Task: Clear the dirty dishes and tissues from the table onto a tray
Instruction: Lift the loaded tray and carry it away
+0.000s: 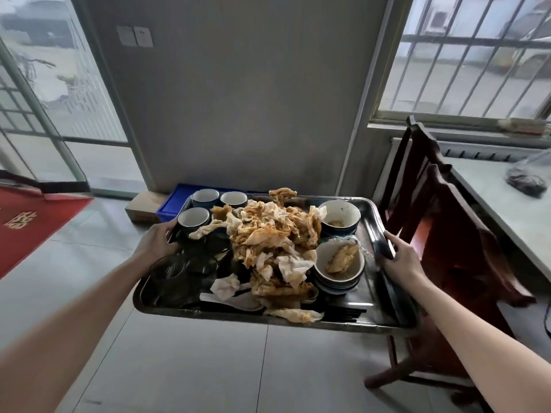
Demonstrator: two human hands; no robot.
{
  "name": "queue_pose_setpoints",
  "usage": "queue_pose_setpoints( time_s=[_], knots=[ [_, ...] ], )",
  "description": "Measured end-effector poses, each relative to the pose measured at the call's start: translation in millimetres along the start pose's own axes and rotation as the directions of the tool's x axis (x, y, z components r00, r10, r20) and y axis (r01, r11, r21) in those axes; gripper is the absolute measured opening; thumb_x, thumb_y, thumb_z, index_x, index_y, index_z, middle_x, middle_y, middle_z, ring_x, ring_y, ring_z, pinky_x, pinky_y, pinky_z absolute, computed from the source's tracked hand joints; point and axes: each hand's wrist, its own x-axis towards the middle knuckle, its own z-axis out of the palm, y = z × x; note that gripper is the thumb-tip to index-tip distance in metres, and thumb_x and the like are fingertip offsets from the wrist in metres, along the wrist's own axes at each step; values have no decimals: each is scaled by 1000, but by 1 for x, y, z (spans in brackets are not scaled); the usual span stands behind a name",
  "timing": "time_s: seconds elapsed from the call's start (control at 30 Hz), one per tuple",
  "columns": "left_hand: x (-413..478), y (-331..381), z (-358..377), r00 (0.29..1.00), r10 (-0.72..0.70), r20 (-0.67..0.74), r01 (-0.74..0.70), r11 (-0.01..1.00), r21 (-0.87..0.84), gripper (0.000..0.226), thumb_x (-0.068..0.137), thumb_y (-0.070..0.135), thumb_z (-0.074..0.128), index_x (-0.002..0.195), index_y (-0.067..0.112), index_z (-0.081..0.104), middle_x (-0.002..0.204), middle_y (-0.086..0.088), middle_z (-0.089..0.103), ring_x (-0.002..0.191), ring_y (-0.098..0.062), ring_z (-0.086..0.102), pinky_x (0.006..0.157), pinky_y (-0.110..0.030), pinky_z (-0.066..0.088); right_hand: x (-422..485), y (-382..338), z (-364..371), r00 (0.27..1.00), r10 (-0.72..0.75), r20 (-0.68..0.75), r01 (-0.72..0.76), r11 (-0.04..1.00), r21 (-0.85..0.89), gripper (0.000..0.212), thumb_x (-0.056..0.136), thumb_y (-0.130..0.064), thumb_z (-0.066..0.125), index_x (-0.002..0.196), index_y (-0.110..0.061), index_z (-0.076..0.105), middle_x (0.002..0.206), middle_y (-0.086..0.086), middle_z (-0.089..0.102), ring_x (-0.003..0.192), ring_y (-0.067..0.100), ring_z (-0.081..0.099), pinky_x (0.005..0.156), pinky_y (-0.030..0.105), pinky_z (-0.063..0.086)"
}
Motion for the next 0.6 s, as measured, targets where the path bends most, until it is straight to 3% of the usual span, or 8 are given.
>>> queue_pose_setpoints(
  time_s=[0.2, 0.33, 0.5, 0.6],
  knots=[
    [136, 13, 24, 1000, 20, -14, -21, 1000, -20, 56, 72, -5, 69, 126, 11, 62, 104, -16, 70, 101, -34, 62, 78, -37, 42, 127, 2, 23, 999, 43, -32, -44, 999, -21, 66, 74, -3, 71, 136, -9, 49, 128, 12, 60, 119, 25, 56, 91, 20, 35],
    [212, 20, 52, 999, 38, -19, -38, 999, -18, 57, 73, -4, 70, 127, 13, 62, 102, -13, 70, 91, -24, 59, 74, -31, 38, 202, 17, 41, 996, 82, -21, -83, 996, -32, 67, 74, -1, 69, 137, -13, 49, 129, 11, 60, 119, 26, 55, 91, 21, 35],
    [319, 26, 89, 999, 34, 26, -33, 999, -24, 59, 74, -5, 68, 129, 14, 60, 110, -13, 70, 106, -32, 61, 90, -42, 45, 310, 40, 71, 996, 91, 7, -91, 996, -20, 67, 76, -2, 68, 138, -14, 48, 127, 12, 61, 116, 26, 56, 89, 20, 35],
    [386, 34, 113, 1000, 6, -11, -7, 1000, -14, 60, 76, -1, 70, 132, 17, 58, 111, -13, 69, 107, -34, 61, 85, -41, 44, 381, 49, 84, 995, 99, 30, -99, 995, 5, 68, 75, 0, 66, 138, -14, 47, 126, 11, 61, 112, 23, 58, 86, 20, 36]
  ],
)
